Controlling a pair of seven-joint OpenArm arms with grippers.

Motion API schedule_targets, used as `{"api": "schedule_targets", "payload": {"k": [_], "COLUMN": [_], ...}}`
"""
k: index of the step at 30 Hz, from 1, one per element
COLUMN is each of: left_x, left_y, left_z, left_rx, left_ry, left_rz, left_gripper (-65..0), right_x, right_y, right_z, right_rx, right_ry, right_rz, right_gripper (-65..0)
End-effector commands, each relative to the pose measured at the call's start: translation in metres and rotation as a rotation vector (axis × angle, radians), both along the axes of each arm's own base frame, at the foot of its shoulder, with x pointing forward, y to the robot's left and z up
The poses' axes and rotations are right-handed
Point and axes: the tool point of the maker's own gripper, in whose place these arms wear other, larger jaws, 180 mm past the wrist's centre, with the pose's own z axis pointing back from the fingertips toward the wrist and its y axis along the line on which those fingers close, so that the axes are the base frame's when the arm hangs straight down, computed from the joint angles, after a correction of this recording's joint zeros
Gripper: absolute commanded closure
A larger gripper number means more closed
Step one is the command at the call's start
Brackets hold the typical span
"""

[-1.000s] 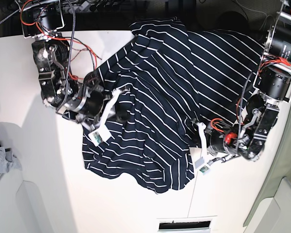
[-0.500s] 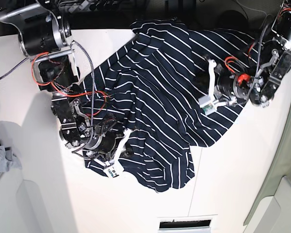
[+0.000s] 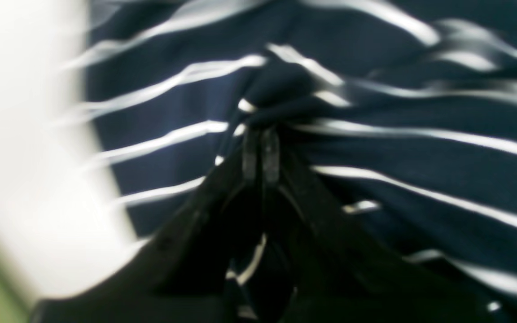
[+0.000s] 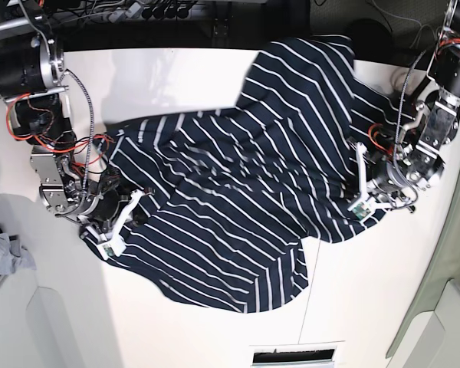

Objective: Layout the t-shirt on the table in an organized manner, then fold the t-shirt properly
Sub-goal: 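Lower the bunched shirt and regrasp its fabric with both grippers, then drag the shirt edges apart with both grippers to spread it flat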

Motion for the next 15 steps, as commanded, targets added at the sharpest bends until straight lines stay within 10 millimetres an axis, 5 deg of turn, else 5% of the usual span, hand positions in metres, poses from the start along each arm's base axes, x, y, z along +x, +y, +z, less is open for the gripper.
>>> {"api": "schedule_targets", "payload": {"k": [1,7,11,15], "left_x": [0.018,0.085,0.094,0.099], "left_y": [-0.005,-0.066,-0.115,-0.127], "left_z": [0.010,0.043,0.045,0.044], "left_rx": [-0.011,-0.055,-0.021,0.064], "left_ry": [-0.033,-0.128,-0.138,-0.188], "left_rz": [-0.022,-0.142,-0.280,-0.324], "left_gripper": [0.0,0.0,0.0,0.0], "right_x": [0.001,-0.031,-0.061,-0.078], "right_y": [-0.008,-0.020,-0.015,-0.011], "right_z": [0.002,-0.010,-0.022,-0.025], "right_rx": [-0.023,-0.033,-0.033,-0.005], "right_ry": [-0.002,0.004,0.032,0.029], "right_rz": [-0.001,0.006,0.024,-0.004], "right_gripper": [0.0,0.0,0.0,0.0]}}
